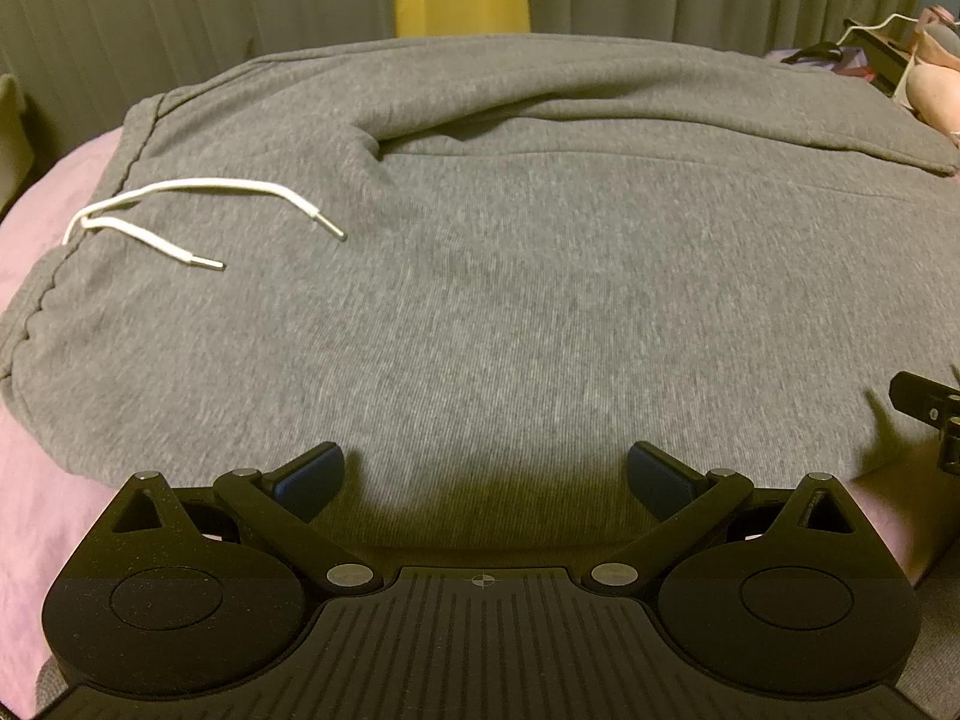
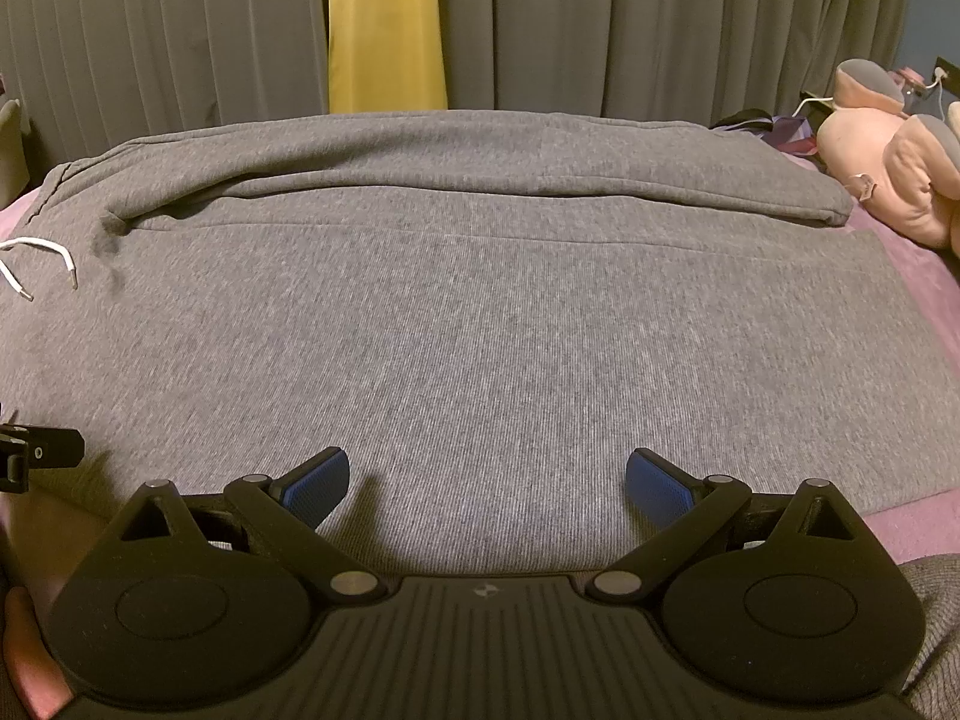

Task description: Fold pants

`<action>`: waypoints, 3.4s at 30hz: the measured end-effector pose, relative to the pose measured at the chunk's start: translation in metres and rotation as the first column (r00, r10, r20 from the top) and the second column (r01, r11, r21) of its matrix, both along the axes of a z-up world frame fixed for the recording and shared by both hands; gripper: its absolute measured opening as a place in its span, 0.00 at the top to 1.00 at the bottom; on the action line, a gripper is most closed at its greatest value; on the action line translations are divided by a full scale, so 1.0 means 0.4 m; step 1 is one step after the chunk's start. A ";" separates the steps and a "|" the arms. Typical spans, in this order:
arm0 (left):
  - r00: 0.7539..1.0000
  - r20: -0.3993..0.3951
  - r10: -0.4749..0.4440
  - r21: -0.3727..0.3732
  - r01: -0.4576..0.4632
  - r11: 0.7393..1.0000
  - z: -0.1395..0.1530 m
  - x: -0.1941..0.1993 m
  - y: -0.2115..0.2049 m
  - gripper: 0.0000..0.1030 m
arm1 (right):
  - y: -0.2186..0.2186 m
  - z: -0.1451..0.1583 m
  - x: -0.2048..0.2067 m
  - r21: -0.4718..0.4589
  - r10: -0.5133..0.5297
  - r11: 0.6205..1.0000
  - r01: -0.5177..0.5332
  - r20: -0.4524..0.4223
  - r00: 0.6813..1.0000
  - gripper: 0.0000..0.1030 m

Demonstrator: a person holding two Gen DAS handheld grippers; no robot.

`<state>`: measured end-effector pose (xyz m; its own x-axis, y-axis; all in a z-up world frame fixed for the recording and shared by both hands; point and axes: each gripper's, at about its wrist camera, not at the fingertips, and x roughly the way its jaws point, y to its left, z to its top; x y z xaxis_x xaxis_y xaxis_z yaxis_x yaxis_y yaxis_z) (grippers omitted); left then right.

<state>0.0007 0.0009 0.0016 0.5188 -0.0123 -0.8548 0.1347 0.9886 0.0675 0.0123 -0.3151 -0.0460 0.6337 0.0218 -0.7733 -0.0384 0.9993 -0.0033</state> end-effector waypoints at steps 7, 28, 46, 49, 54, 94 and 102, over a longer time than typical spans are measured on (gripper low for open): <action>1.000 -0.001 0.000 -0.001 0.000 1.000 0.000 0.000 0.000 0.00 | -0.001 0.000 0.000 0.000 0.000 1.000 0.000 0.000 1.000 0.04; 1.000 -0.010 0.003 0.003 -0.003 1.000 -0.009 -0.003 0.004 0.00 | -0.005 -0.003 0.001 0.009 -0.002 1.000 0.002 -0.004 1.000 0.04; 1.000 -0.020 0.013 0.000 -0.013 1.000 -0.007 0.004 0.007 0.00 | -0.003 -0.006 0.001 0.011 -0.005 1.000 0.006 -0.007 1.000 0.04; 1.000 -0.020 0.014 -0.001 -0.014 1.000 -0.006 0.003 0.007 0.00 | -0.003 -0.006 0.002 0.010 -0.004 1.000 0.005 -0.008 1.000 0.04; 1.000 -0.020 0.020 -0.006 -0.020 1.000 -0.004 0.005 0.012 0.00 | -0.002 -0.007 0.000 0.012 -0.004 1.000 0.004 -0.011 1.000 0.04; 0.951 0.205 0.230 -0.044 -0.226 0.973 0.054 0.222 0.008 0.00 | -0.134 -0.091 0.217 0.084 -0.276 0.951 0.296 -0.193 0.942 0.04; 0.871 0.253 0.422 -0.110 -0.407 0.907 -0.016 0.306 0.107 0.00 | -0.150 -0.054 0.305 0.087 -0.207 0.968 0.233 -0.241 0.948 0.04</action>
